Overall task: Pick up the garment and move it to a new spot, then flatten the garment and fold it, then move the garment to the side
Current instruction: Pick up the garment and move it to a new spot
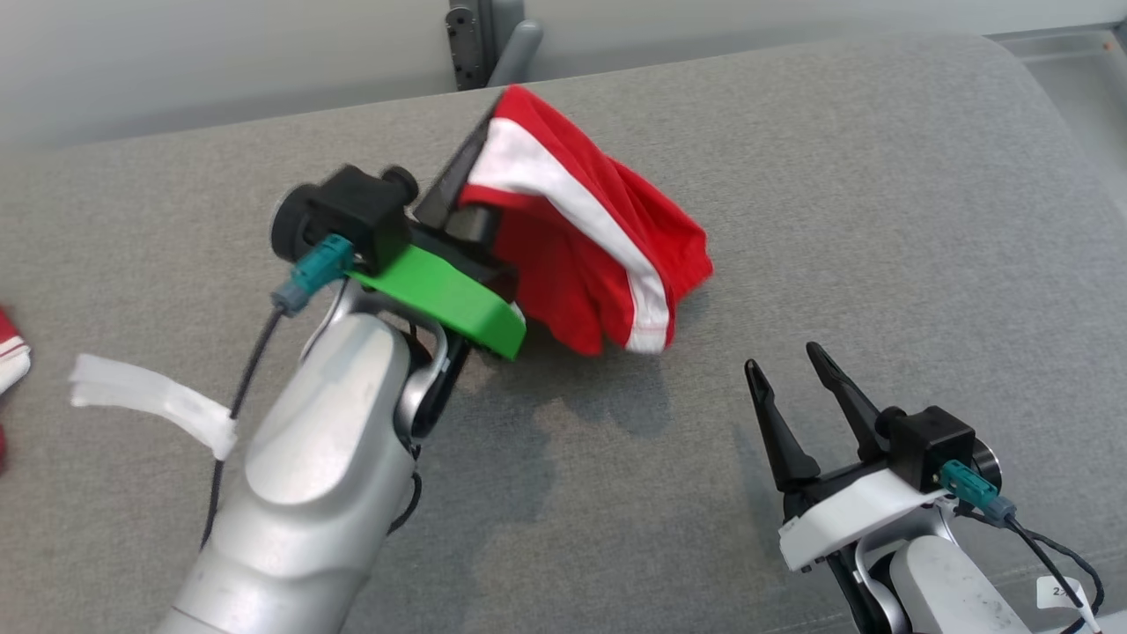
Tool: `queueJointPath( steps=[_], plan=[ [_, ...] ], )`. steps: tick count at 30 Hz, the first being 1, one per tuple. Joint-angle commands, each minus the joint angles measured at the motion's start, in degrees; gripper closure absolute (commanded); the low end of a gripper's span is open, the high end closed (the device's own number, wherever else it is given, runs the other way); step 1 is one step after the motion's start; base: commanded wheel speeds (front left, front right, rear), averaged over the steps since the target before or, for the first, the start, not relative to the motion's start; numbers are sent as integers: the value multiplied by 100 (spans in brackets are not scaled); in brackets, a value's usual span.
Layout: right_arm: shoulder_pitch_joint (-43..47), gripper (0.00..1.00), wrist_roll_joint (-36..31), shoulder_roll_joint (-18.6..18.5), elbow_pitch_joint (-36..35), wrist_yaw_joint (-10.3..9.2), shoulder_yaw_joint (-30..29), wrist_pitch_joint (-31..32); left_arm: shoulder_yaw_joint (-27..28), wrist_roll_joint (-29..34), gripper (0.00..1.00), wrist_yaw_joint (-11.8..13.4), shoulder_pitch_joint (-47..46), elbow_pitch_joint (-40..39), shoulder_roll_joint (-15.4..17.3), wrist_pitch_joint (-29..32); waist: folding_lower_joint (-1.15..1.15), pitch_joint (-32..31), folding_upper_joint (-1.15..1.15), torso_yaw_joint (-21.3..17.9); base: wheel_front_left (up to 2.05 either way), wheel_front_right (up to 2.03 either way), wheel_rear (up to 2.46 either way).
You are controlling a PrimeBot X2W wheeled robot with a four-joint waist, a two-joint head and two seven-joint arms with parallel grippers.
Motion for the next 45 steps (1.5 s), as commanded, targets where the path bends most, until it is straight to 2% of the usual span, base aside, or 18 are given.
queueJointPath(
  steps=[1,5,6,7,8,12,17,18,26,33,38,45],
  plan=[
    [64,0,51,2,18,-6,4,-17,-144,84,100,7,223,169,6,3,0,-56,-1,-333,0,0,0],
    [27,0,86,14,22,-6,50,-17,-355,277,100,7,566,786,0,2,0,-33,-1,-474,0,0,0],
    [36,0,90,17,19,-6,47,-17,-363,316,91,7,674,950,18,2,0,-39,-1,-491,0,0,0],
    [47,0,96,21,22,-6,49,-17,-377,346,55,6,792,1102,32,2,0,-52,-1,-503,0,0,0],
    [65,0,102,19,32,-6,46,-17,-339,342,0,6,913,1236,46,2,0,-77,-1,-508,0,0,0],
    [97,0,97,24,50,-6,40,-17,-49,460,0,26,1399,1468,123,2,0,-191,-1,-475,0,0,0],
    [168,0,100,4,49,-6,67,-17,626,598,0,103,2266,1249,188,2,0,-401,-1,-381,0,0,0],
    [168,0,100,4,49,-6,67,-17,626,598,0,103,2266,1249,188,2,0,-401,-1,-381,0,0,0],
    [411,0,132,-27,74,-6,31,-17,1792,987,0,90,3713,123,68,3,0,-831,-1,-135,0,0,0],
    [572,0,112,-3,76,-6,79,-17,2773,1323,0,83,4538,-858,-152,2,0,-973,-1,-10,0,0,0],
    [675,0,146,-1,116,-6,71,-17,2907,1447,0,52,4786,-986,-202,2,0,-978,-1,70,0,0,0],
    [741,0,152,-48,433,-6,333,-17,2632,1285,0,14,4597,-899,-209,3,0,-870,-1,325,0,0,0]
  ],
)
